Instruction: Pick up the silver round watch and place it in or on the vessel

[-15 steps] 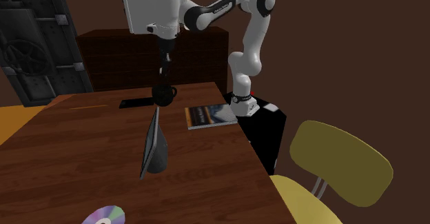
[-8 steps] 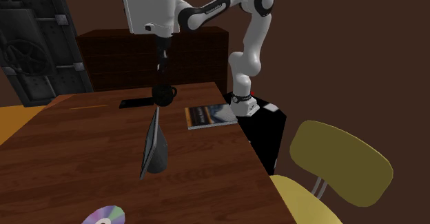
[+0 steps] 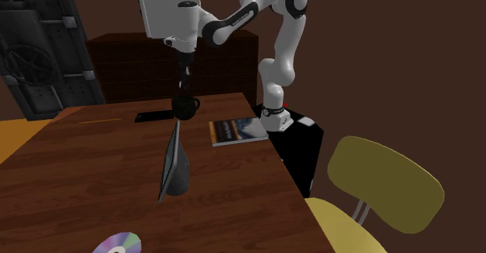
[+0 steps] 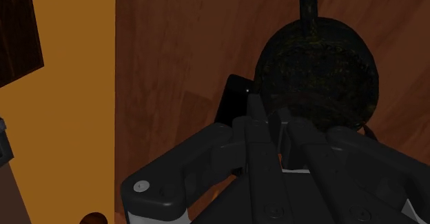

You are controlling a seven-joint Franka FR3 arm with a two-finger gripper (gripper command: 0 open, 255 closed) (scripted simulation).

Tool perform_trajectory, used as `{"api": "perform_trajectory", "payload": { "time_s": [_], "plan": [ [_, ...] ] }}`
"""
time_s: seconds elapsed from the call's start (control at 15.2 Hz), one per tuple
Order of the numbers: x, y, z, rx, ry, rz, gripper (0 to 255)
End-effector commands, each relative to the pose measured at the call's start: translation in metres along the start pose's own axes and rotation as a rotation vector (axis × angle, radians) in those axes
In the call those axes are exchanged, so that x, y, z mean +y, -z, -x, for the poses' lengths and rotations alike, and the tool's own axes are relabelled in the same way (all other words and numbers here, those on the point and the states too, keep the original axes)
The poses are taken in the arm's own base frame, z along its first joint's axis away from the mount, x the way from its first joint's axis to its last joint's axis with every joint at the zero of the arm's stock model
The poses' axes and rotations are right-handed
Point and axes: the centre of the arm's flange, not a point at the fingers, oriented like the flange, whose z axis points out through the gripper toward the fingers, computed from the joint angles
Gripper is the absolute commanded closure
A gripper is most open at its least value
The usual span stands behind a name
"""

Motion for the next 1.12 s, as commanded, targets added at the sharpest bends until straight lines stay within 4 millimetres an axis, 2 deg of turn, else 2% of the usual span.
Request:
{"api": "perform_trajectory", "payload": {
  "time_s": [0.0,0.33,0.86,0.92,1.06],
  "plan": [
    [-0.001,-0.009,0.002,0.001,0.000,0.000,255],
    [-0.008,-0.036,0.005,0.001,0.000,0.000,255],
    [-0.008,-0.036,0.005,0.001,0.000,0.000,255],
    [-0.008,-0.036,0.005,0.001,0.000,0.000,0],
    [-0.008,-0.036,0.005,0.001,0.000,0.000,0]
  ]
}}
